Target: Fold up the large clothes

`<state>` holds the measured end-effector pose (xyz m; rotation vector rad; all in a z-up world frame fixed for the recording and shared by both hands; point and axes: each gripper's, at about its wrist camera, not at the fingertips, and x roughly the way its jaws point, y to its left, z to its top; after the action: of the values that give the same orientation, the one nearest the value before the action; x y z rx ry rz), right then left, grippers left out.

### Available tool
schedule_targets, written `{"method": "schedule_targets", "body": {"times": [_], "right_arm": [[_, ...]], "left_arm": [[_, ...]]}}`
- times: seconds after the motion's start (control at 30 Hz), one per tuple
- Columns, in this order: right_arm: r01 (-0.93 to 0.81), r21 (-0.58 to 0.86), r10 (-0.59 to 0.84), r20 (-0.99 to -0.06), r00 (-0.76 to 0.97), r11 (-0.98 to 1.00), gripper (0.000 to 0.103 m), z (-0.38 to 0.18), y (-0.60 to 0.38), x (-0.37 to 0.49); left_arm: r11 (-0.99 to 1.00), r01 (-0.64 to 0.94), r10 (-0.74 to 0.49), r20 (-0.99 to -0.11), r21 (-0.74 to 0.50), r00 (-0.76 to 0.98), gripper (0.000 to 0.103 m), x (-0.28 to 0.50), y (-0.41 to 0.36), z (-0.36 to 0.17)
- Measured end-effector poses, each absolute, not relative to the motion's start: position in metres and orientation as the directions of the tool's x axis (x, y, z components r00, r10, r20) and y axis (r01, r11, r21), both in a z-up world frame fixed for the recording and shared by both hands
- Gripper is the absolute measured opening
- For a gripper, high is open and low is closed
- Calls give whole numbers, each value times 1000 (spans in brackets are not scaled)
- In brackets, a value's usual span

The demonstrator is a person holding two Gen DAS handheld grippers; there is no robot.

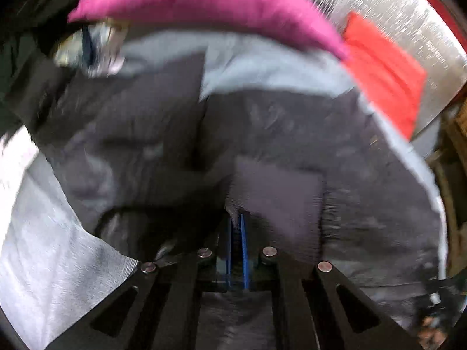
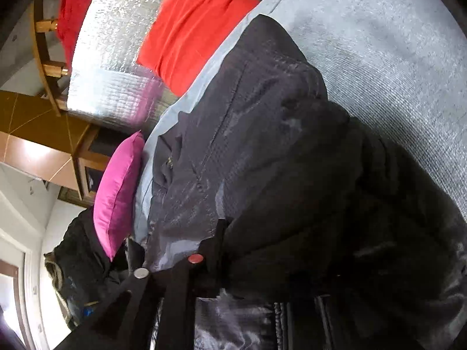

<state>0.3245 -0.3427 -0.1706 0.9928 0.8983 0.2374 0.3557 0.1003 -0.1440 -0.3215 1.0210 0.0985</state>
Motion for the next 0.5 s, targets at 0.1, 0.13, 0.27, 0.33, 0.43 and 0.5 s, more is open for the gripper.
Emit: {"method": "schedule_targets", "body": {"times": [0.1, 0.13, 0.27, 0.33, 0.43, 0.5], "right_arm": [[181, 820, 590, -526, 612, 543, 46, -165, -347, 320], [149, 838, 618, -496, 610, 525, 64, -161, -349, 315], [74, 852, 668, -457, 587, 518, 84, -142, -357, 293], [42, 855, 680, -439, 587, 516, 84, -130, -367, 276], [22, 833, 636, -440, 634, 553, 84, -112, -389, 265], [46, 814, 583, -453, 675, 579, 84, -103, -406, 270]], "left_arm": [[954, -219, -59, -842, -207, 537, 6, 352, 100, -148], [957, -213, -54, -841, -198, 538, 6, 353, 98, -149], [965, -195, -45, -839, -178, 543, 6, 351, 95, -150], [969, -186, -37, -837, -164, 547, 6, 352, 93, -151], [972, -181, -26, -834, -150, 551, 6, 354, 87, -147], [972, -181, -23, -833, -147, 552, 6, 355, 86, -147]]}}
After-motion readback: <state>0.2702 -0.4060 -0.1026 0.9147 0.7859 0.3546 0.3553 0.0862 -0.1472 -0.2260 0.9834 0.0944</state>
